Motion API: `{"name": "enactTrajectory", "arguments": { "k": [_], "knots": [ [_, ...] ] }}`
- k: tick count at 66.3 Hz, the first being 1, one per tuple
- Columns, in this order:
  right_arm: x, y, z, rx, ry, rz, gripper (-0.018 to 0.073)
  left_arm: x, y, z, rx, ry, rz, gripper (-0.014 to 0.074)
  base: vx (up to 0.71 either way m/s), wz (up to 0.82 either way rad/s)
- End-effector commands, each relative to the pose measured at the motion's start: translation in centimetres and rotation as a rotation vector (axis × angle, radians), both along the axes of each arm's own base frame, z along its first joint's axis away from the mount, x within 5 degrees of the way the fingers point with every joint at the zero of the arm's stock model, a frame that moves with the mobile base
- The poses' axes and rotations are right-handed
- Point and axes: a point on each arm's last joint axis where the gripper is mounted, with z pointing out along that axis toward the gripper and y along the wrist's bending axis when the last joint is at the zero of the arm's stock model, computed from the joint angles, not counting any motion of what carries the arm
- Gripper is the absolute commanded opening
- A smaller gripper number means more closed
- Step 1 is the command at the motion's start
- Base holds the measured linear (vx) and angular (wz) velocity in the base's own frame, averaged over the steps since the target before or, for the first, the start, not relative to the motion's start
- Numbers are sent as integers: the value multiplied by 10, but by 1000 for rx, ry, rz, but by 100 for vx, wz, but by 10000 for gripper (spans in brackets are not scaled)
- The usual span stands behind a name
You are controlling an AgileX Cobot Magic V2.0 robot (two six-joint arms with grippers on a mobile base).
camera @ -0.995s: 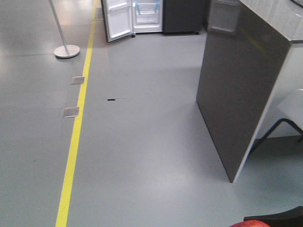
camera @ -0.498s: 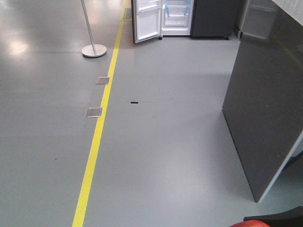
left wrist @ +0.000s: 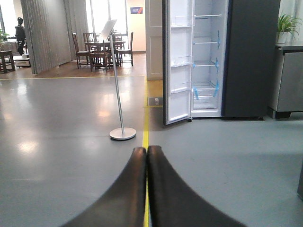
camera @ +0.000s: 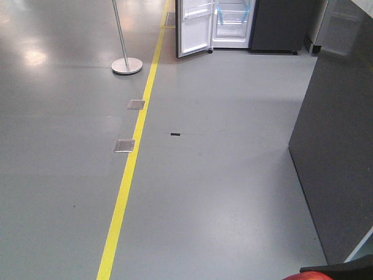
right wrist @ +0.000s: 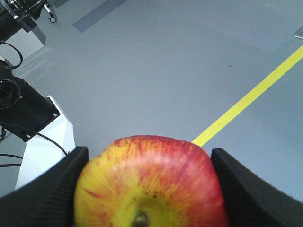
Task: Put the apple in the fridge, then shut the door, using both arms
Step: 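Drive forward toward the fridge holding the apple in the right gripper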
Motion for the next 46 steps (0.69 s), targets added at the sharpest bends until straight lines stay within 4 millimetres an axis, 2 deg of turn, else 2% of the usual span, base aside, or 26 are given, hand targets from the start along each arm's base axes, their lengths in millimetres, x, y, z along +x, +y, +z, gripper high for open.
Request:
{"name": "enactTrajectory", "arguments": {
  "k": [1,46],
  "knots": [
    [2,2,13,66,-34,-20,112,-3,0,13,-6,-106,-1,-6,22,-3],
    [2,2,13,66,-34,-20,112,-3,0,13,-6,-106,-1,-6,24,-3]
  ]
}}
